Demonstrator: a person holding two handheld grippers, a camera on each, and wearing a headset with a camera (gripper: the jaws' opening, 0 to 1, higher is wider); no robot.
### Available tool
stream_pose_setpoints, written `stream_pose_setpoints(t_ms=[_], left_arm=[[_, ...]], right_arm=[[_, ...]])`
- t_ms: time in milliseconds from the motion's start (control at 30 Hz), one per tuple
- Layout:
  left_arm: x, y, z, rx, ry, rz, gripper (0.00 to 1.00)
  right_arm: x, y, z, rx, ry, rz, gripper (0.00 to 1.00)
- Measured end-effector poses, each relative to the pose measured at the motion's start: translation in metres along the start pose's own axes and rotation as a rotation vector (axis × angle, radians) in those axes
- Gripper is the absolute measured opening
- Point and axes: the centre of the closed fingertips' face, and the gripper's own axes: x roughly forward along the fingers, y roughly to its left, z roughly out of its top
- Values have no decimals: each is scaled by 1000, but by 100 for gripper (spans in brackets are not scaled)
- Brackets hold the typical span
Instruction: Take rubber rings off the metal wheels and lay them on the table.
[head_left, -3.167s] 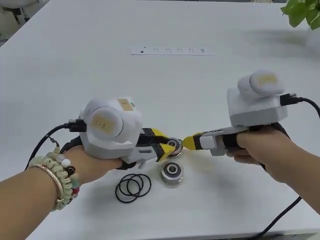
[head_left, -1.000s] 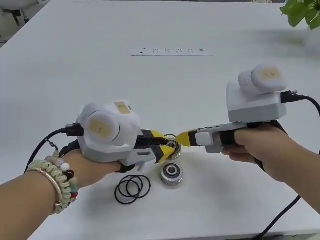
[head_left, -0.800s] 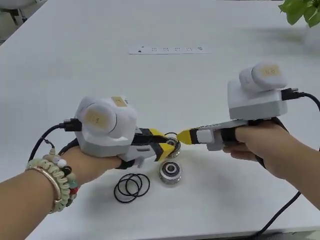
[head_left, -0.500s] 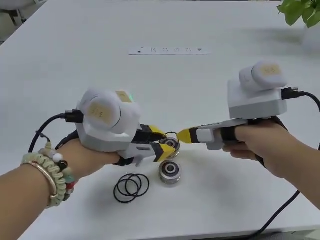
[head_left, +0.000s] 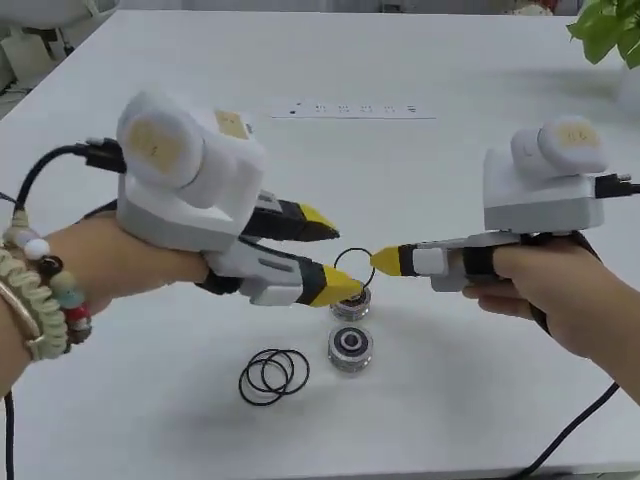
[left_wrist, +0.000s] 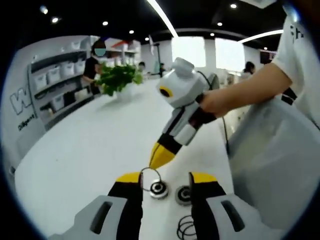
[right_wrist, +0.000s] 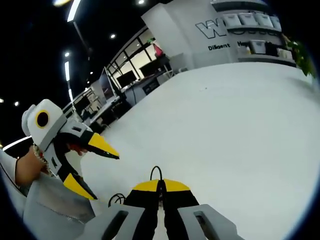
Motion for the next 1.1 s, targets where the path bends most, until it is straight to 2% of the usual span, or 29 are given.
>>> stream_pose_setpoints(t_ms=[133,300,467,667,800,933,1000,1100], left_arm=[[-19,-4,6,47,7,7,41],[-50,-7,13,67,-4,47,48],[-75,-8,14,81,-10,102,52],[-105,-7,9,58,-31,182,60],[-119,-8,5,47,-34,216,66],[-133,-10,3,26,-58,252,69],[-138,-10,0,6,-70,273,72],[-145,-11,-9,-9,-66,301,76]], right_arm=[[-4,5,7,-15,-22,6,0],[-8,10,14,-21,-45,19,0],[-10,16,19,-23,-65,37,0],[-11,25,23,-30,-75,60,0],[-9,32,22,-43,-68,80,0],[-7,39,20,-55,-58,99,0],[-6,42,19,-62,-51,105,0],[-5,46,18,-67,-44,117,0]])
